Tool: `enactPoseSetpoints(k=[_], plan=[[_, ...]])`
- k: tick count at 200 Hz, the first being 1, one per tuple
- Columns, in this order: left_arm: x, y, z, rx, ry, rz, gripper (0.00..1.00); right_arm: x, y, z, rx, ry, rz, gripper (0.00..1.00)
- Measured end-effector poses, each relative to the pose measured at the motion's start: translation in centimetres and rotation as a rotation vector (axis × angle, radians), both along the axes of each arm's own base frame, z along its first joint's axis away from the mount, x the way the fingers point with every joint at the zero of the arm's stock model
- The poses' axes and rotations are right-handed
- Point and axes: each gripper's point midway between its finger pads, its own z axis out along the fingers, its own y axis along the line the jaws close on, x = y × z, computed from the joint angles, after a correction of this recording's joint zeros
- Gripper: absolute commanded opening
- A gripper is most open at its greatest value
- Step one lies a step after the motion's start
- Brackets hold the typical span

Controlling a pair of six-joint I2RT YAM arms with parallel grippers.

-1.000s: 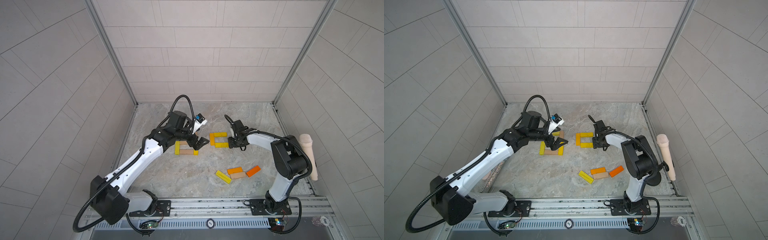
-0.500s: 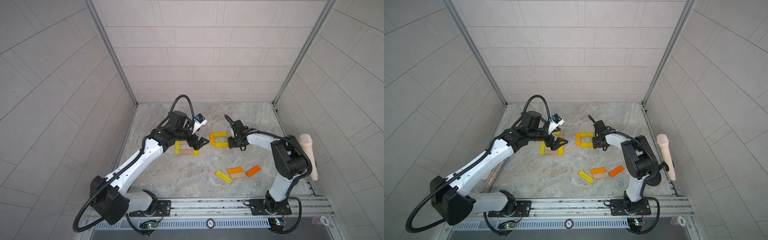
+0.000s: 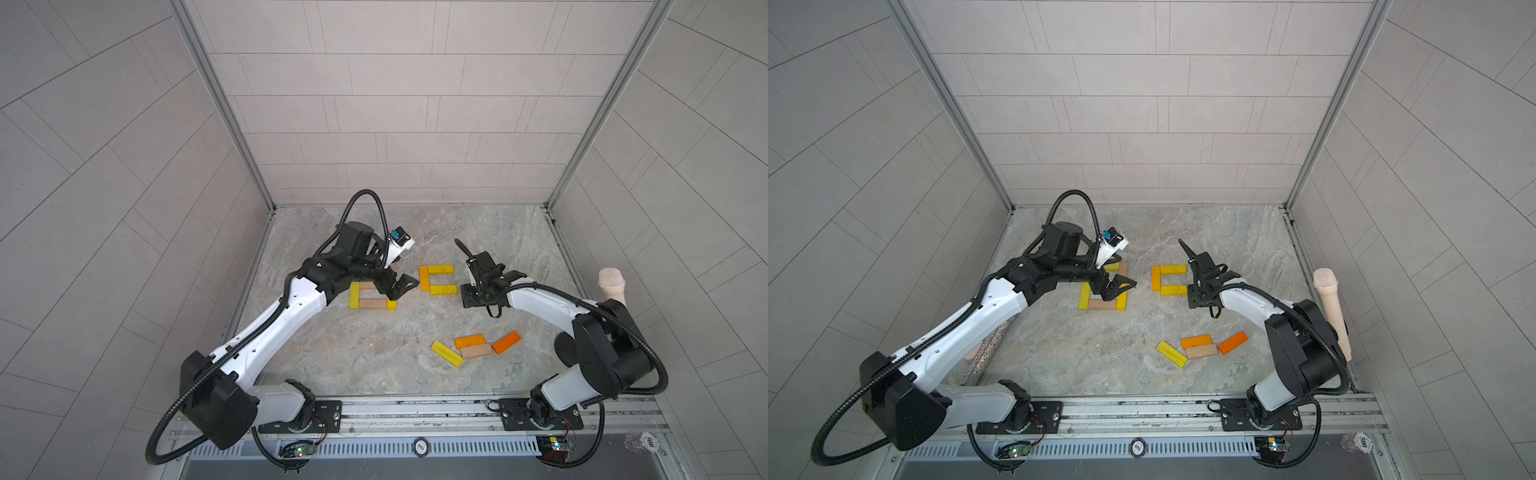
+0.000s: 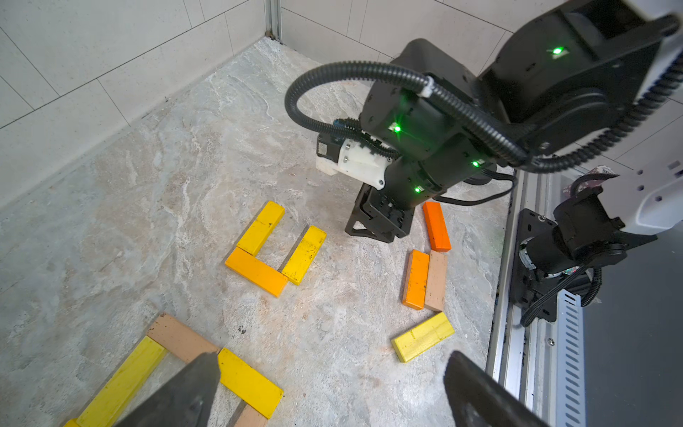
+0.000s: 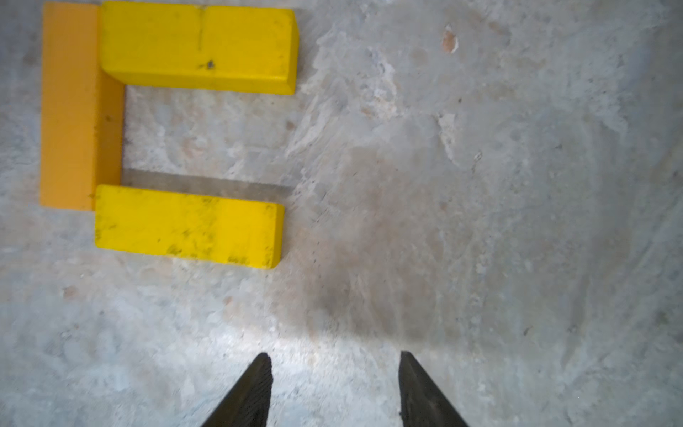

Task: Assemble the number 8 with building blocks
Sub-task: Assemble the building block at the center of the board, then move the building block to the center of the board.

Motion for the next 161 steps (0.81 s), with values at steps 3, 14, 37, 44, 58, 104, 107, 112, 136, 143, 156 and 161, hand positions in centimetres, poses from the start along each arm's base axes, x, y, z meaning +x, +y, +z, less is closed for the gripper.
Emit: enactPoseSetpoints(k=[3,14,37,44,58,104,107,112,136,143,156,161], plan=[[0.0,0.0,0.0,-0.001,0.001,-0.001,1.00,-0.3,0.2,0.2,0.002,-0.004,0.002,0.58],[-0.1,-0.1,0.0,-0.003,0.002,-0.004,1.00,-1.3,0.7,0.6,0.006,-0.013,0.011,0.58],[-0.3,-0.3,0.1,-0.010,0.007,-0.010,1.00,-3.7,1.7,1.4,0.024,-0.022,0.024,0.59],[-0.3,-0.3,0.2,-0.012,0.007,-0.012,1.00,-4.4,2.0,1.5,0.033,-0.021,0.025,0.60],[-0.3,-0.3,0.3,-0.015,0.005,-0.014,1.00,-5.7,2.2,1.6,0.047,-0.015,0.021,0.62],[-0.4,-0.4,0.4,-0.021,0.004,-0.014,1.00,-9.6,1.6,0.6,0.078,0.039,-0.030,0.65],[-0.4,-0.4,0.4,-0.021,0.003,-0.014,1.00,-9.9,1.4,0.5,0.078,0.045,-0.034,0.66],[-0.4,-0.4,0.5,-0.022,0.002,-0.014,1.00,-10.2,1.3,0.4,0.079,0.054,-0.041,0.66],[-0.4,-0.4,0.5,-0.023,0.001,-0.014,1.00,-11.2,0.9,0.2,0.082,0.088,-0.057,0.69],[-0.4,-0.4,0.5,-0.024,0.002,-0.014,1.00,-11.5,0.9,0.0,0.082,0.098,-0.055,0.69],[-0.5,-0.5,0.5,-0.024,0.002,-0.016,1.00,-12.4,0.6,-0.5,0.067,0.130,-0.047,0.69],[-0.5,-0.5,0.5,-0.024,0.002,-0.017,1.00,-12.8,0.5,-0.7,0.061,0.143,-0.043,0.69]])
